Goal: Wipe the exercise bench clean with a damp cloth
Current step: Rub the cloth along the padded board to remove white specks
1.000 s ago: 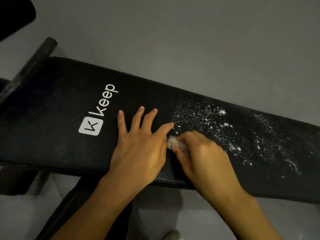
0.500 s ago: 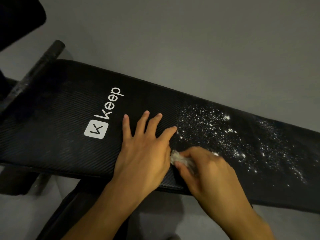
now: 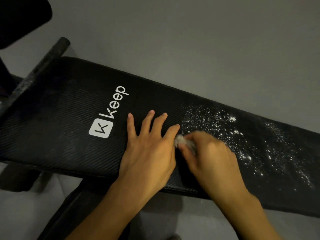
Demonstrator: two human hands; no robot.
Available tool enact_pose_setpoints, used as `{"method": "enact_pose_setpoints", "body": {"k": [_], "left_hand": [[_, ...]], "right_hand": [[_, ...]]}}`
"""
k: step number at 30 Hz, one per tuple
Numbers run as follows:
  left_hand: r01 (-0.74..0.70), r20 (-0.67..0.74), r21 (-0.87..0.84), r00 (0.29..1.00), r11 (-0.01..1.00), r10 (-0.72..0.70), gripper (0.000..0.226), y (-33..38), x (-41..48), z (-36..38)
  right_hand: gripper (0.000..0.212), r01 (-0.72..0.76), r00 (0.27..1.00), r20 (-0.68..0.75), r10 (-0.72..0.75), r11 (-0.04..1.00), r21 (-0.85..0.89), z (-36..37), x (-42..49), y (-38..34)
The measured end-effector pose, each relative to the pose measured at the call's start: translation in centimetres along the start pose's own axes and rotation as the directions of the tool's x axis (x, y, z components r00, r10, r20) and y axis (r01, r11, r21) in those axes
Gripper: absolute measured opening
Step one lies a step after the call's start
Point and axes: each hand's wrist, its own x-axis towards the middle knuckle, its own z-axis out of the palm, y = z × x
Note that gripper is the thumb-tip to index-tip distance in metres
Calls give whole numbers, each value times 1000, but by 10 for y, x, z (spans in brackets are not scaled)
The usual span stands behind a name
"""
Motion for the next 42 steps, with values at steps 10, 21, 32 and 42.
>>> {"method": "enact_pose_setpoints", "body": {"k": [10,21,32,42], "left_hand": [[0,-4,-10,1000,1000,0,57,-1,-2,-1],[9,-5,-12,1000,1000,-9,55,2,-2,0],[23,-11,1,1000,1000,-23,61,1,-1,1],[7,5,16,1000,1000,-7,56,0,-3,2]], "right_hand": [[21,-10,999,31,9,999,41,-1,-6,1],[19,21,998,59,-26,996,85,-1,0,10],[22,51,998,23,-50,998,-27,0,5,4],[18,21,1000,-15,-22,999,-36,4,41,10]]}}
